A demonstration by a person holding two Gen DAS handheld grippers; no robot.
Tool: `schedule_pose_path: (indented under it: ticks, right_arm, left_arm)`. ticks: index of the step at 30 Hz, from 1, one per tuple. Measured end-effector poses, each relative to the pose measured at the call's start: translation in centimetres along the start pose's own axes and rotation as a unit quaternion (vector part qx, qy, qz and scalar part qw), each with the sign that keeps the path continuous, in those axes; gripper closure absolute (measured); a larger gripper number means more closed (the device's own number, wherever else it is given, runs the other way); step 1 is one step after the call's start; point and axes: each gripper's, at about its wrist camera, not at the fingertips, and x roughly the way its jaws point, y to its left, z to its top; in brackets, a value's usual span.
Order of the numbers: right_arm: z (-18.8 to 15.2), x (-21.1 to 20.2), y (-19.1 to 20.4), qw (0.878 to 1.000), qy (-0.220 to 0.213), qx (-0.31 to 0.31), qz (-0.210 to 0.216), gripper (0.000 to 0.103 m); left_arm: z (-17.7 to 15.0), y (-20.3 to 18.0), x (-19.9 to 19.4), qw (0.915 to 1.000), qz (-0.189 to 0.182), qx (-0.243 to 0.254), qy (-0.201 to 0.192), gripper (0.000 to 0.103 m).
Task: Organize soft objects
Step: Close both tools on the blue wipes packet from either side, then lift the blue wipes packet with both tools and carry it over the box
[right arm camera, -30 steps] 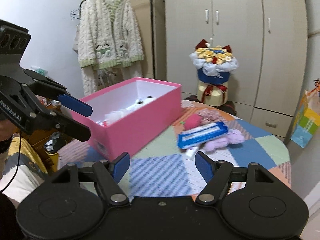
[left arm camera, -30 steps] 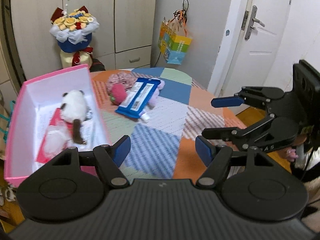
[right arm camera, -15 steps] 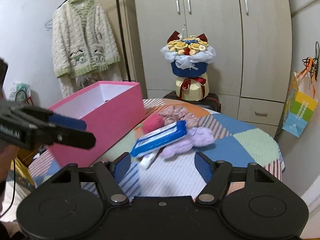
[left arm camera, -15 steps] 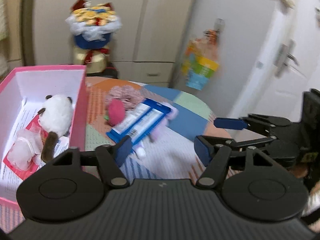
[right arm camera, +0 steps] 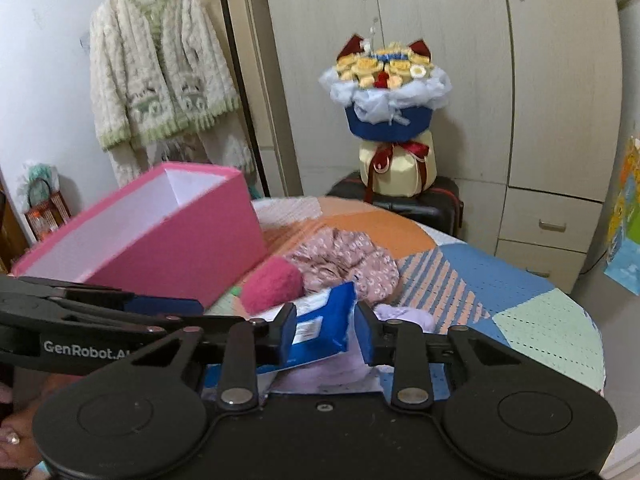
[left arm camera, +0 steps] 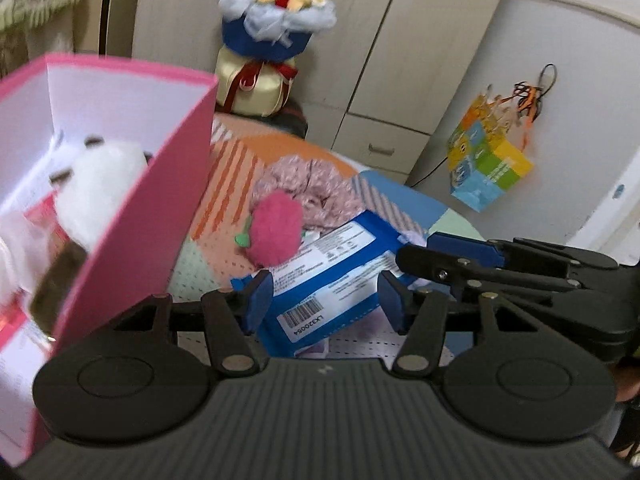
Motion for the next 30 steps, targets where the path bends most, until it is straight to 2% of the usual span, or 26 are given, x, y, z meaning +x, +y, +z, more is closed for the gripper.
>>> schedule_pose_path:
  ticks: [2,8,9,11,13,16,19,23,30]
  right_arm:
    - [-0.1,1.1,-0.3,1.000,0.012,-0.004,-0.011,0.060]
    - [-0.6,1.8,-1.3,1.000,0.020,-0.003,0.011,0.059]
    - [-0.8,1.8,-1.3,1.000,0.021,-0.007,0.016,0.059]
    - [-1.0,1.9,-1.3,0.999,0.025,-0.011,0.021,0.059]
    - [-1.3,1.9,-1.5,0.999,0.026,-0.011,0.026,0.059]
    - [-1.6,1.9,-1.7,0.999,0.026,-0.009,0.032,0.059]
    - [-1.8,2.0,-1.8,0.999,0.027,-0.005,0.035,0.059]
    - [-2.3,2.0,-1.3,0.998,0.031,-0.012,0.053,0.064]
    - [-3.3,0.5,0.3,0.999,0.020,-0.017,0.029,0.064]
  left_arm:
    - [-0.3,0.3,1.0,0.9998,0.013,-0.008,0.011,0.047]
    - [-0.8,1.2,2.0,0.9984,0.033,-0.043,0.014,0.040]
    - [-0.9,1.4,2.1,0.9979,0.034,-0.051,0.019,0.039]
    - [-1.0,1.9,2.4,0.9966,0.031,-0.070,0.029,0.030]
    - [-1.0,2.5,2.7,0.9947,0.020,-0.092,0.039,0.029]
    - [-1.2,3.0,3.1,0.9922,-0.009,-0.113,0.052,0.032]
    - [-1.4,2.8,3.1,0.9927,-0.027,-0.108,0.047,0.046]
    - [-1.5,2.5,2.7,0.9939,-0.030,-0.097,0.045,0.054]
    - [-2.2,1.5,1.3,0.9952,-0.033,-0.081,0.044,0.056]
